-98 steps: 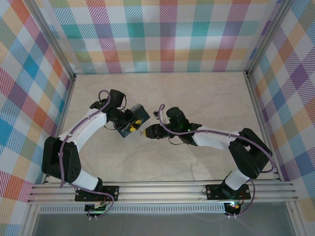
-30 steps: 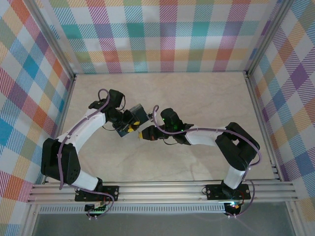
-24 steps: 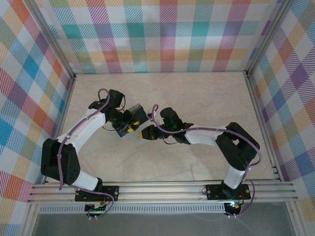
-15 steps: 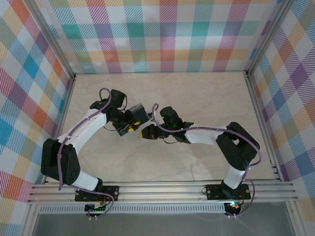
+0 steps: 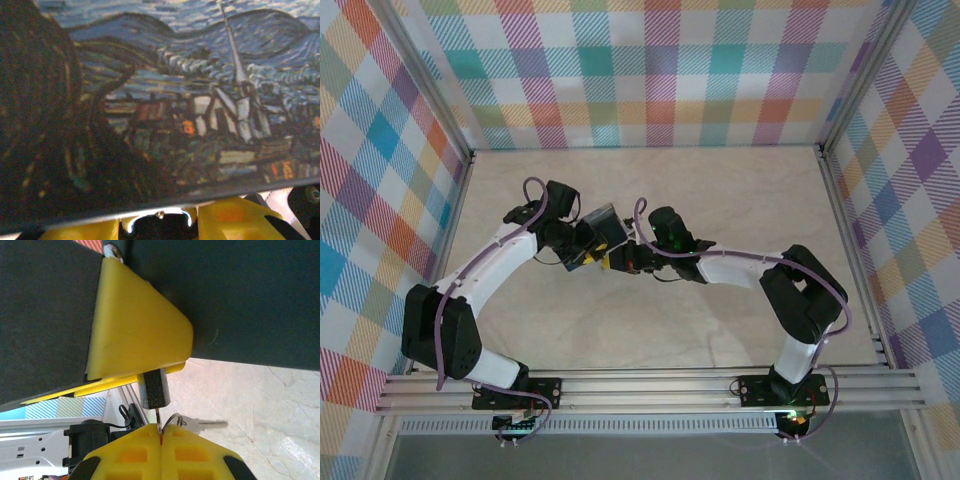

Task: Unlock the padlock with the key

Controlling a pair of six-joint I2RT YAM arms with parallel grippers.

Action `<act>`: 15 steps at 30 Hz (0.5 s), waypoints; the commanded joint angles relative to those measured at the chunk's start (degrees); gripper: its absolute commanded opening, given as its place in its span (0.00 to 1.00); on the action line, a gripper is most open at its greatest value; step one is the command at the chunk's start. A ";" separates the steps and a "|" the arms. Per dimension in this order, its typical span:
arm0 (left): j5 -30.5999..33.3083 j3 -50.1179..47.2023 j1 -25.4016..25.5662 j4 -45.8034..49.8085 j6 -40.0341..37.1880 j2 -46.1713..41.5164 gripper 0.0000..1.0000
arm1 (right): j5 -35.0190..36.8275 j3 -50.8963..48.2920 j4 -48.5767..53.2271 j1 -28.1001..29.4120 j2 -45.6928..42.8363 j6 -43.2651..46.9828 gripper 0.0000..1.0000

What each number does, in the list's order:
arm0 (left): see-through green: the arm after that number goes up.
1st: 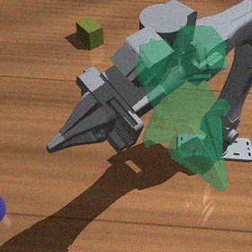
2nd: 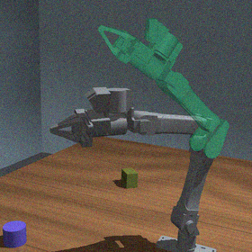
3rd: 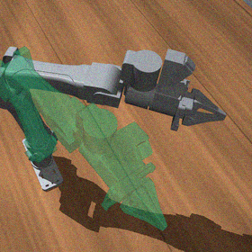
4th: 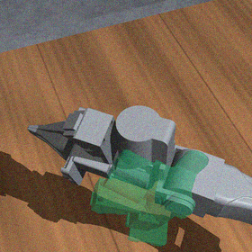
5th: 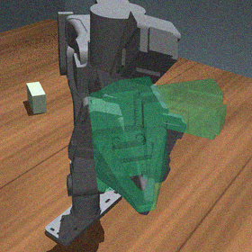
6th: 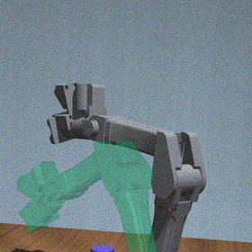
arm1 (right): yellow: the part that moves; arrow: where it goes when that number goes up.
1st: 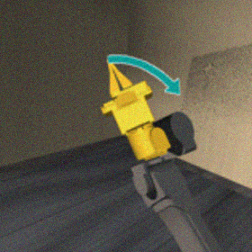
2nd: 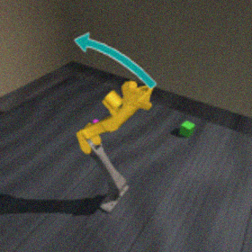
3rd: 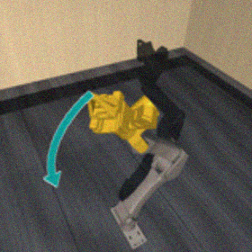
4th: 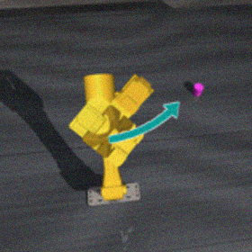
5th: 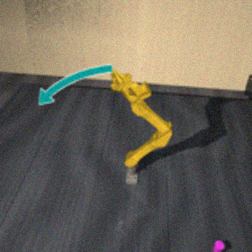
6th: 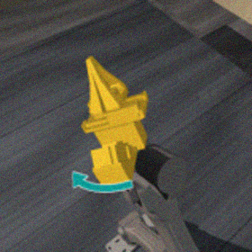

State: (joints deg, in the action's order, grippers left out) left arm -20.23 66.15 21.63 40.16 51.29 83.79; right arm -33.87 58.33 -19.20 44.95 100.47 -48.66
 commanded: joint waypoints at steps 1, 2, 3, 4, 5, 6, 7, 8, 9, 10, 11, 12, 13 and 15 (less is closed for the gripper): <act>-4.13 -2.00 2.02 0.37 3.08 -1.74 0.00 | 1.48 5.71 -9.64 -0.13 -0.50 1.29 0.01; -3.27 -2.12 1.85 0.48 3.95 -2.06 0.00 | 1.37 5.92 -8.82 -0.17 -0.73 1.77 0.04; -2.08 -2.09 1.56 0.76 4.53 -2.41 0.00 | 1.50 5.64 -7.65 -0.08 -1.19 2.55 0.08; -1.19 -1.95 1.18 1.04 4.96 -2.69 0.00 | 1.83 5.19 -6.15 -0.11 -1.90 3.57 0.12; -0.26 -1.74 0.61 1.40 5.41 -2.90 0.00 | 2.30 4.44 -4.07 -0.25 -2.85 5.01 0.17; 0.65 -1.50 0.08 1.70 5.80 -3.02 0.00 | 2.90 3.50 -1.77 -0.30 -3.97 6.75 0.22; 1.40 -1.21 -0.36 2.13 5.88 -3.03 0.00 | 3.47 2.65 0.25 -0.33 -4.99 8.32 0.24; 2.13 -0.72 -0.68 2.88 5.86 -2.86 0.00 | 4.29 1.73 2.77 -0.60 -6.14 10.17 0.26; 2.44 -0.30 -1.00 3.24 5.78 -2.66 0.00 | 5.14 0.87 5.14 -0.73 -7.41 12.13 0.28; 2.49 -0.01 -1.13 3.54 5.73 -2.31 0.00 | 5.75 0.22 7.40 -0.96 -8.48 13.67 0.30; 2.33 0.03 -1.23 3.69 5.71 -2.02 0.00 | 6.48 -0.57 9.61 -1.04 -9.64 15.90 0.32; 2.14 0.11 -1.24 3.70 5.78 -1.95 0.00 | 7.54 -1.07 12.25 -1.24 -10.90 18.56 0.34; 2.05 0.08 -1.24 3.57 5.89 -1.82 0.00 | 8.67 -1.32 14.54 -1.17 -11.89 21.16 0.34; 1.62 0.03 -1.24 3.67 6.16 -1.68 0.00 | 11.25 -1.47 19.33 -1.18 -13.95 27.16 0.35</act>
State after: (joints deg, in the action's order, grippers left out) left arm -18.33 65.36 20.80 43.40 56.69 82.35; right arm -26.98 57.91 -8.40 44.21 89.25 -32.84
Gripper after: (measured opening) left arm 0.306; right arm 0.346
